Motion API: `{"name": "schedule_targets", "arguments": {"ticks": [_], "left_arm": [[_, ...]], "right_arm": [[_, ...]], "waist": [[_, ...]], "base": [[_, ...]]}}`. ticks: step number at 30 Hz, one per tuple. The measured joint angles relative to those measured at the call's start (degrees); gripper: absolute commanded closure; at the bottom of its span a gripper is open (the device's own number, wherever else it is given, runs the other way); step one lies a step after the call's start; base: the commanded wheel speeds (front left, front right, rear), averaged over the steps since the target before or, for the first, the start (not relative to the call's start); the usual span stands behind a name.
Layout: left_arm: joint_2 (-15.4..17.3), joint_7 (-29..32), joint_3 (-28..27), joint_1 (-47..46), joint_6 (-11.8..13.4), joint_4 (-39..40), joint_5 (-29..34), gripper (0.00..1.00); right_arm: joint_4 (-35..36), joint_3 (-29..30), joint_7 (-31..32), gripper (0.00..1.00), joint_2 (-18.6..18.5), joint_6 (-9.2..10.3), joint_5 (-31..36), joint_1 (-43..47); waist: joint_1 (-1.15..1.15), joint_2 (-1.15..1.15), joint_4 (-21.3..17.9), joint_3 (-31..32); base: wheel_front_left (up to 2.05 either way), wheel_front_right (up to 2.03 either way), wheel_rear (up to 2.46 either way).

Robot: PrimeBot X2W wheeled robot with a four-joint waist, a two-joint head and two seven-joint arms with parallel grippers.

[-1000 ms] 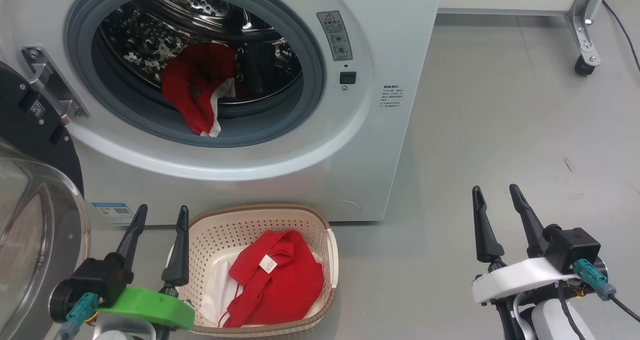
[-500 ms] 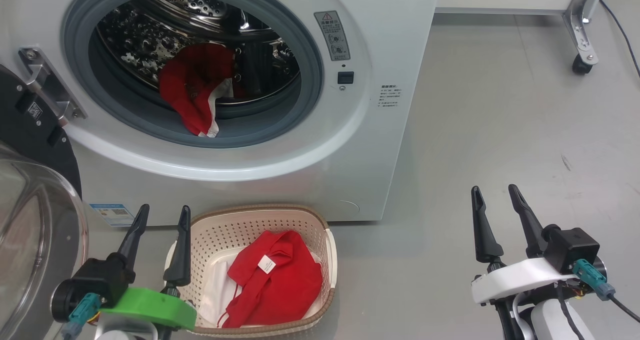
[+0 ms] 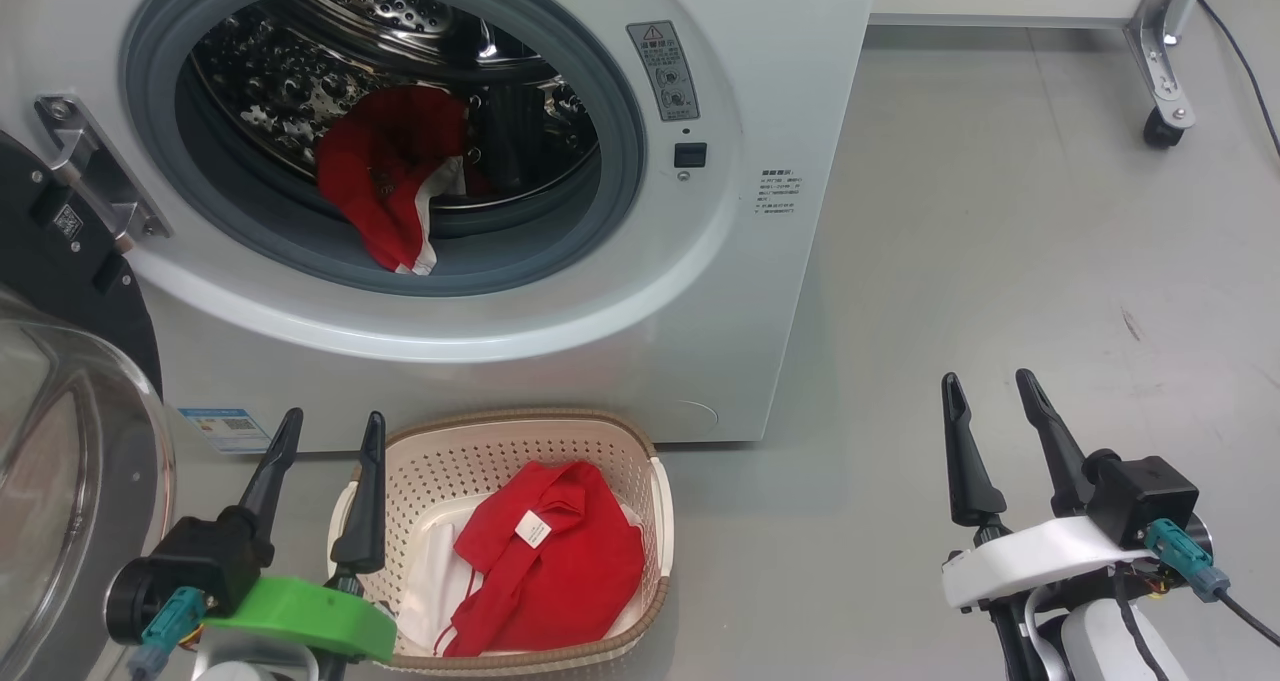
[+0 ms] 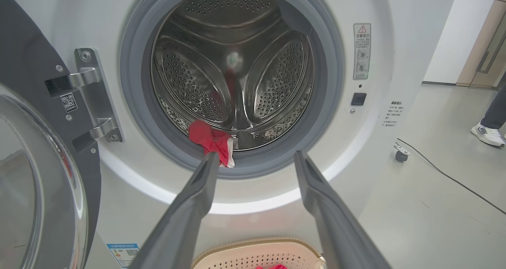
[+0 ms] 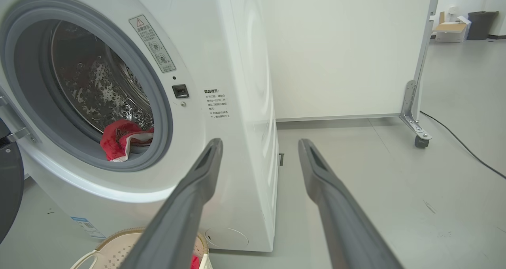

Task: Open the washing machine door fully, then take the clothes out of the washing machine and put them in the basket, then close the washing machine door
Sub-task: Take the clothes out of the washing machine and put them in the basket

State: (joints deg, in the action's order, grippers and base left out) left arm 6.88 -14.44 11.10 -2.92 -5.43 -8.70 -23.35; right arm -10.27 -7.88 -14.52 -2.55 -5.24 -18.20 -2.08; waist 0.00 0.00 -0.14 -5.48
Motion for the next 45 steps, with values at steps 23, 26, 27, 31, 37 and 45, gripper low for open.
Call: {"name": "schedule_targets", "arguments": {"ticks": [23, 26, 27, 31, 37, 45], "left_arm": [[1.15, 1.99, -0.32, -0.47, -0.35, 0.69, 0.78, 0.0], [1.86, 2.69, -1.01, -2.25, 0.14, 1.9, 1.32, 0.0], [2.03, 3.07, -1.16, -3.24, 0.19, 2.15, 1.45, 0.0], [3.56, 5.36, -1.72, -7.08, 0.77, 2.4, 2.33, 0.0], [5.48, 9.18, -3.67, -13.27, 1.98, 2.34, 2.36, 0.0], [8.57, 14.4, -4.7, -22.79, 2.61, 1.45, 3.98, 0.0]], "right_arm": [[2.77, -1.67, 0.0, 0.0, 0.01, 0.01, 0.19, -0.83], [3.64, -1.68, 0.0, 0.0, 0.01, 0.07, 0.19, -1.33], [3.89, -1.67, 0.0, 0.0, 0.01, 0.09, 0.18, -1.51], [4.75, -1.85, 0.0, 0.0, 0.0, 0.18, 0.1, -2.7], [6.21, -2.81, 0.0, 0.0, 0.0, 0.37, -0.43, -5.16], [6.93, -3.48, 0.0, 0.0, -0.03, 0.78, -1.07, -7.5]], "waist": [[0.0, 0.0, -1.39, -5.73], [0.0, 0.0, -1.81, -7.77], [0.0, 0.0, -1.96, -8.49], [0.0, 0.0, -2.63, -11.5], [0.0, 0.0, -3.95, -16.18], [0.0, 0.0, -6.09, -21.6]], "base": [[0.0, 0.0, 0.0], [0.0, 0.0, 0.0], [0.0, 0.0, 0.0], [0.0, 0.0, 0.0], [0.0, 0.0, 0.0], [0.0, 0.0, 0.0]]}}
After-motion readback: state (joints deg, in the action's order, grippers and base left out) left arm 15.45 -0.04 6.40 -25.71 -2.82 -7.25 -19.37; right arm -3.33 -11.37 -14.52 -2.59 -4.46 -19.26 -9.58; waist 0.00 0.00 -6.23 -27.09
